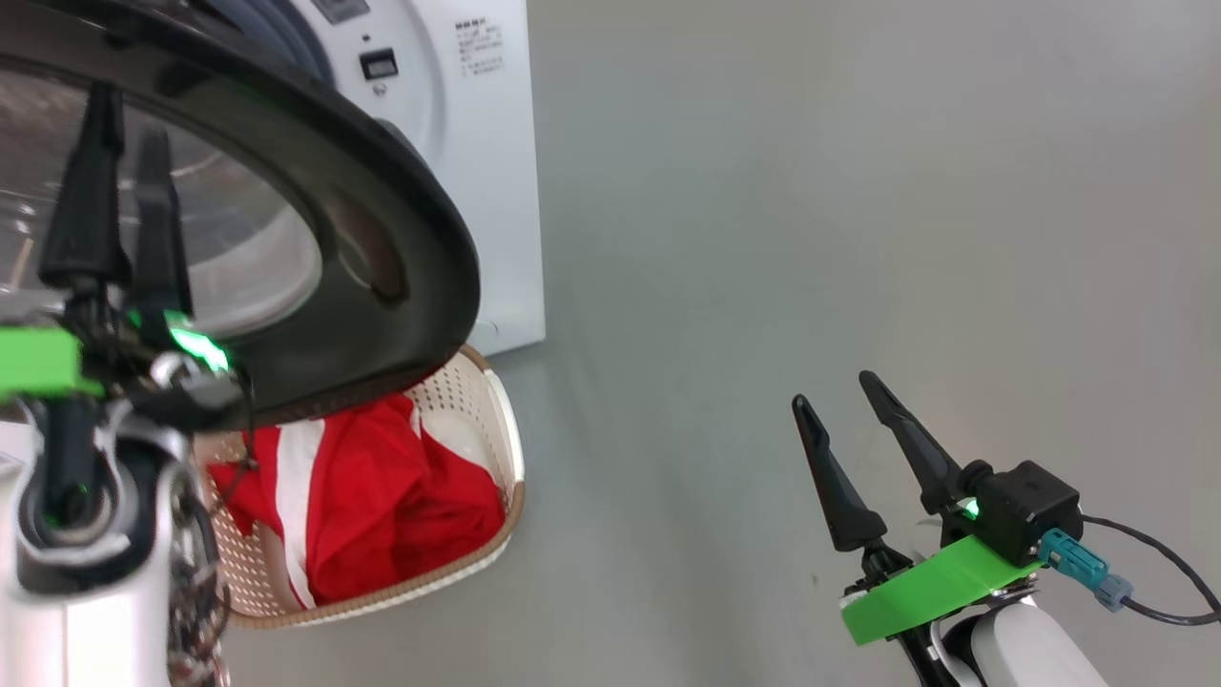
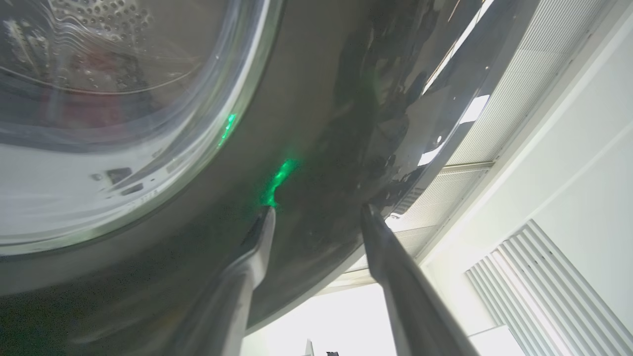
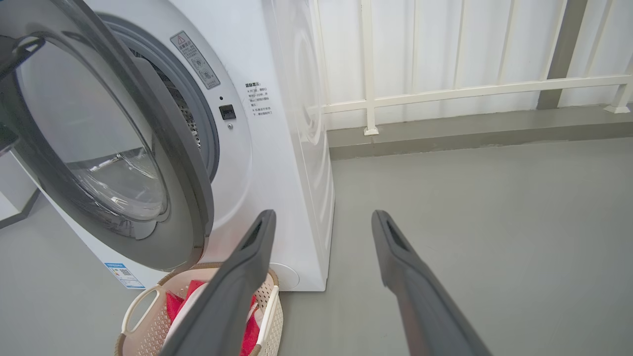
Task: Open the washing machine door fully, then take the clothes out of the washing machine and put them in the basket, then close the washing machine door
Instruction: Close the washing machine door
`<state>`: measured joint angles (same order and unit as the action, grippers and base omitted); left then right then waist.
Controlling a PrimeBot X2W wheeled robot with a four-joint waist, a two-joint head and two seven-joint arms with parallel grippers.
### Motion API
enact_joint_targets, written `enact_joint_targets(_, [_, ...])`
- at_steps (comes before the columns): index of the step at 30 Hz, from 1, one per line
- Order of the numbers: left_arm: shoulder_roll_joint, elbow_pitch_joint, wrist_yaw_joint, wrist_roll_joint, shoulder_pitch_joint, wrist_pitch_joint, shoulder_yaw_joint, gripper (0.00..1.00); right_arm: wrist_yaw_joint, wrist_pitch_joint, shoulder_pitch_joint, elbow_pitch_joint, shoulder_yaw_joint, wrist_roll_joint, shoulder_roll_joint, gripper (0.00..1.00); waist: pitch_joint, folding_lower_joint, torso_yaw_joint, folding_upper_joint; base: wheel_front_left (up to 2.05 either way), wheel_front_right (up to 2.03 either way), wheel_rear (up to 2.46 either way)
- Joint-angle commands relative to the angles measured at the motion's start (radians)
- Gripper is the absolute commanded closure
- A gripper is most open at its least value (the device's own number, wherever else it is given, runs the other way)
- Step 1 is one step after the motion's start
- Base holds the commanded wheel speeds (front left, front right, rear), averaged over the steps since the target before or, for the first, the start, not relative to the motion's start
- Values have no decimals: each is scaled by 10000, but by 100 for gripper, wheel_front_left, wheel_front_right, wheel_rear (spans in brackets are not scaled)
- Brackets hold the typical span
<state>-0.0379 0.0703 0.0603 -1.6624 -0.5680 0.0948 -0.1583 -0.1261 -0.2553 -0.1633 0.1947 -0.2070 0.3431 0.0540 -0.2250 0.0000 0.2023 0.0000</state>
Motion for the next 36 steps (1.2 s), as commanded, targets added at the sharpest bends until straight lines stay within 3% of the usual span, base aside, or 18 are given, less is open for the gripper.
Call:
enact_joint_targets(1, [-245,-235,-86,93,270,-56,-190,0,-46,-65,66,-204,-200,9,-34,0,353,0,-145,0,0,0,0])
enact_joint_targets(4, [-430,-262,-195,877,888,-545,-170,0,-46,-65,192,-171,-185,-10,-34,0,727,0,-232,0,0,0,0])
enact_joint_targets(12, [-1595,-203,-735,5102,2522,-2572,853,0,-46,-65,466,-142,-39,-32,10,0,1537,0,-440,0,0,0,0])
enact_joint_targets(19, [-2424,-263,-621,8565,3950,-3441,1709,0,-46,-65,770,-147,59,-50,57,0,2013,0,-575,0,0,0,0])
enact_joint_targets(25, [-2463,-510,-433,10672,4962,-3558,1623,0,-46,-65,958,-244,208,-74,96,0,2143,0,-752,0,0,0,0])
enact_joint_targets(36, [-1695,-510,-875,13108,6031,-3564,737,0,-46,-65,1197,-492,516,-249,79,0,2408,0,-954,0,0,0,0])
